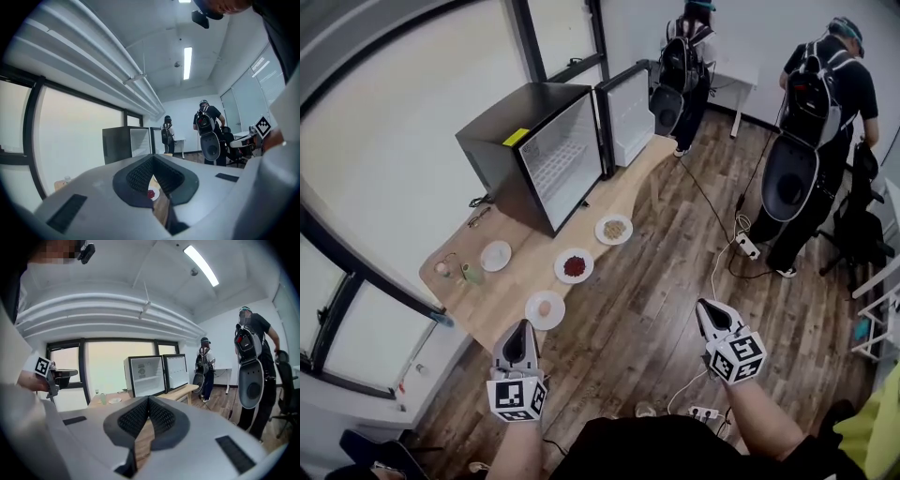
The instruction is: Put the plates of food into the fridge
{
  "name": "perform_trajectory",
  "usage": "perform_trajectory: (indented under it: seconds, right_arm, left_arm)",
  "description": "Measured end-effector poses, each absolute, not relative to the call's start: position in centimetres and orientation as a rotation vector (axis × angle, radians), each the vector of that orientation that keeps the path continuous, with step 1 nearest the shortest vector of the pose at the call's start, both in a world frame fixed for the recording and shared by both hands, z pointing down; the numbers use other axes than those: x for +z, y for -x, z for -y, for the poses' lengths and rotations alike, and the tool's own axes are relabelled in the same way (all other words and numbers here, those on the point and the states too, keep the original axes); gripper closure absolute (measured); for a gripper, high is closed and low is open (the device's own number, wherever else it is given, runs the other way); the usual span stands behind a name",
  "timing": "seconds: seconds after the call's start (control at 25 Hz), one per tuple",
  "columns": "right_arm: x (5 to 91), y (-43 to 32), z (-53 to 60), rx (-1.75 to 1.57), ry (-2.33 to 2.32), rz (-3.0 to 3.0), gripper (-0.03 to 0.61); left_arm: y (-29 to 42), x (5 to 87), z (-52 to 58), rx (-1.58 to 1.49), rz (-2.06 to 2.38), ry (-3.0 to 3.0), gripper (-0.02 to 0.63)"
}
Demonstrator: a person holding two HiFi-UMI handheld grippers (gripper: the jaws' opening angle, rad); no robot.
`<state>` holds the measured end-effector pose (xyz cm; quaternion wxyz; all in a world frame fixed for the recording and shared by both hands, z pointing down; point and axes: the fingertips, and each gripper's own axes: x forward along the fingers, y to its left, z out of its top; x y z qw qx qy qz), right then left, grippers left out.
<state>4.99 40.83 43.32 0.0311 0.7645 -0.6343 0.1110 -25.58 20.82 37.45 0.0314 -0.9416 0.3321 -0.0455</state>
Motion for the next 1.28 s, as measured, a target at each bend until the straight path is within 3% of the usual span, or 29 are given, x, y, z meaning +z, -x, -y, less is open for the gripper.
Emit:
perform_trajectory:
  seconds: [0.52,1.28]
  right_arm:
    - [43.9,-8.0,-38.2,0.285,-2.354,1.953,0.557]
    - [43.7,-12.8,-24.8,0.284,-2.325,1.886,0.557]
  left_arm:
    - [22.1,38.4,-19.9,-0.177,-1.000,2.896,0.609]
    - [14.0,39.3,-4.6,-0.085,-0.898,2.963,0.609]
